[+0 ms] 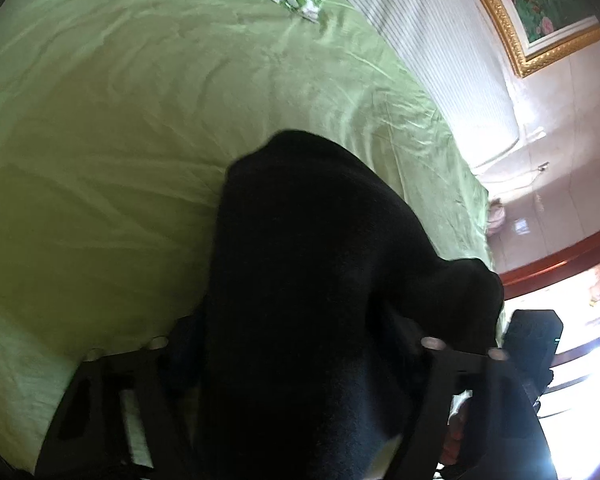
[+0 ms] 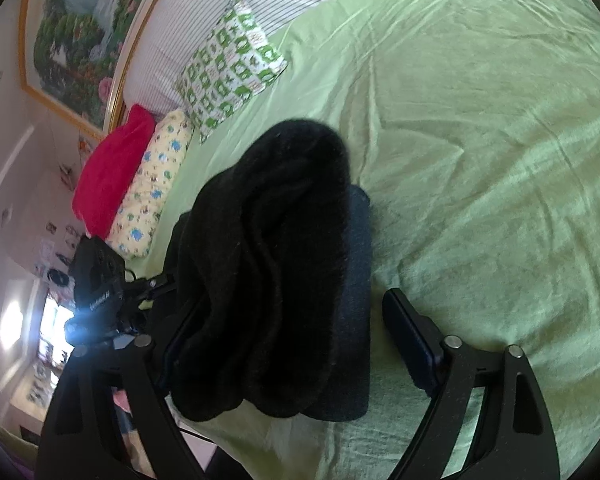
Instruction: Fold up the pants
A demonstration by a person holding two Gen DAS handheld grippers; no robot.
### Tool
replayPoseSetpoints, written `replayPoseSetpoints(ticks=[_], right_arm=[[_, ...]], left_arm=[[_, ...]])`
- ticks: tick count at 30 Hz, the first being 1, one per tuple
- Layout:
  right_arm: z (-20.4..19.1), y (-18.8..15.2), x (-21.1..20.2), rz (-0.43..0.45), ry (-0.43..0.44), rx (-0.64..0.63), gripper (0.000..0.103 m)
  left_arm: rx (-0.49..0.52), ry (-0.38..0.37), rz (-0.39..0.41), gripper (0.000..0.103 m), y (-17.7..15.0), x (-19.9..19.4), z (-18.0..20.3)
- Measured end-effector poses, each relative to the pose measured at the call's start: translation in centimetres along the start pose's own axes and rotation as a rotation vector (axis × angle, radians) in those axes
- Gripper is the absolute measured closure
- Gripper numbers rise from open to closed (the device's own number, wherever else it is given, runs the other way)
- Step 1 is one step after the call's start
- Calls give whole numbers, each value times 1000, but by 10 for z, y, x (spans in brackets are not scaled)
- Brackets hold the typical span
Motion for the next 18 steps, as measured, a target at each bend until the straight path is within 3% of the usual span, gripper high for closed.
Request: replayPoseSetpoints(ticks=[5, 7, 11, 18], right_arm=[[-5, -1, 2, -10, -4, -32, 44], [-7, -1, 0, -3, 0, -32, 48], [-17, 1, -4, 14, 2, -56, 54], [-49, 15, 0, 23, 60, -105, 56]], left_arm=[[23, 8, 17, 45, -2, -6, 3], [39, 15, 31, 52, -2, -12, 7], [67, 23, 67, 60, -1, -27, 16], [115, 78, 168, 61, 7, -71, 23]])
Point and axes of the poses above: each gripper's, at about its wrist camera, not at the fingertips, and x roughly the way its jaws point, z to its right, y to its top, the point moved 7 cm from there along x, roughly the way its jaws point, and after that the axes turned 4 degrees about -z, right-handed, at the moved point
